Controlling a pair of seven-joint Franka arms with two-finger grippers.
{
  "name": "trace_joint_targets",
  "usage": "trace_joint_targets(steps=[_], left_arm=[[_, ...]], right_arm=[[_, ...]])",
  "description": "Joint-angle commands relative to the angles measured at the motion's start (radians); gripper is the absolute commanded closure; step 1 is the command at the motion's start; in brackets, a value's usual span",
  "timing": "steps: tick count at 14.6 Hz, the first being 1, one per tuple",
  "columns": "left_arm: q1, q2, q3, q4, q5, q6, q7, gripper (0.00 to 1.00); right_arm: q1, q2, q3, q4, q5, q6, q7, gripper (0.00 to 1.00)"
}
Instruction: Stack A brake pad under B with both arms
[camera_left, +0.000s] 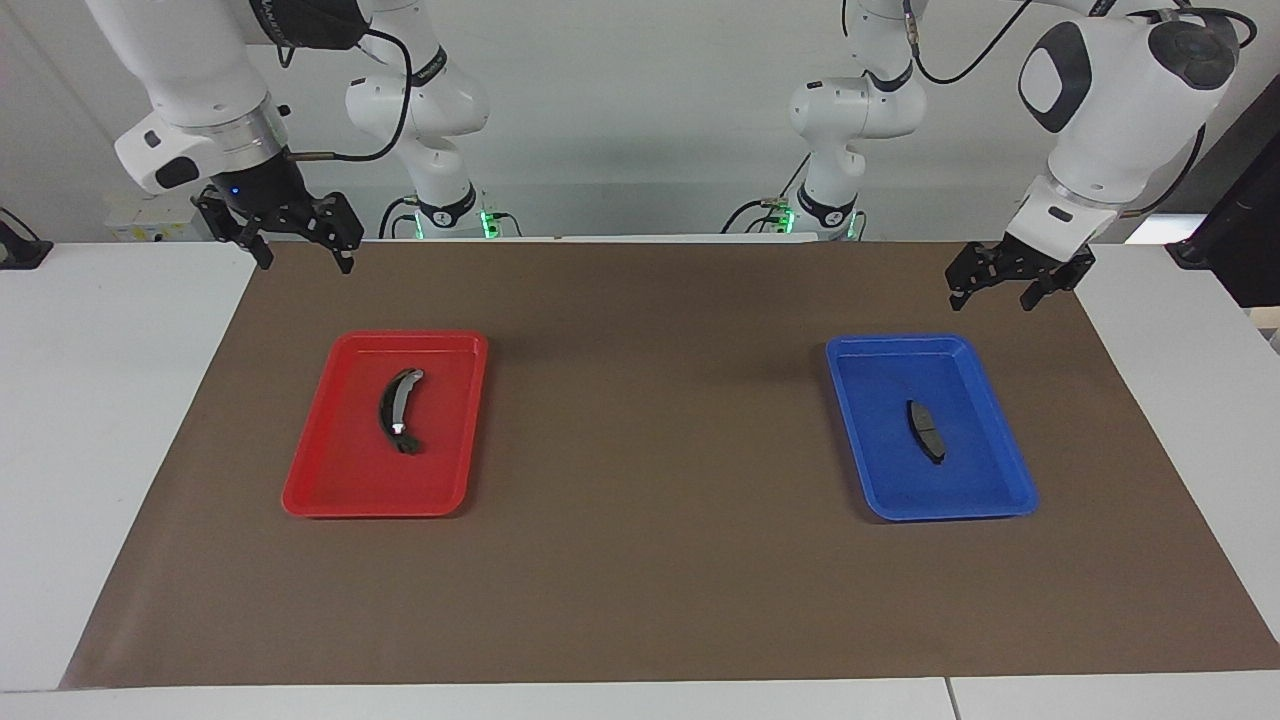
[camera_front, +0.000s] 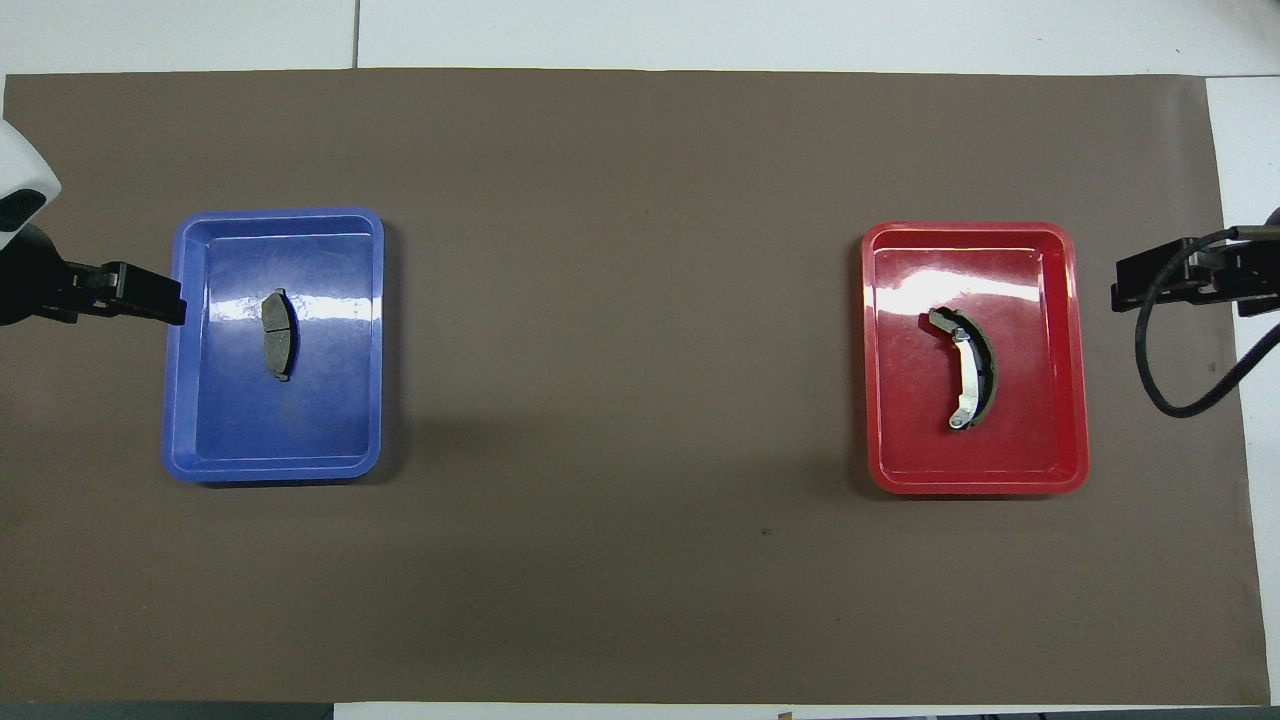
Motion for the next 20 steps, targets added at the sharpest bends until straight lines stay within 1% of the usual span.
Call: trace_joint_targets(steps=[1,17,20], left_arm=[[0.001,-0.023,0.005,-0.025,-0.008,0.007,0.009,0.01],[0.001,-0.023,0.005,-0.025,-0.008,0.007,0.009,0.01],[0.001,-0.026,0.005,-0.029,-0.008,-0.011,0.01,0.01]], right_arm=[[-0.009,-0.001,0.004,0.002,0.018,-0.014,-0.017,0.0],[-0.012,-0.01,0.004,-0.018,0.018,-0.006,-0.017,0.0],[-0.015,-0.01,0.004,-0.019,0.018,-0.008,-0.018,0.0]])
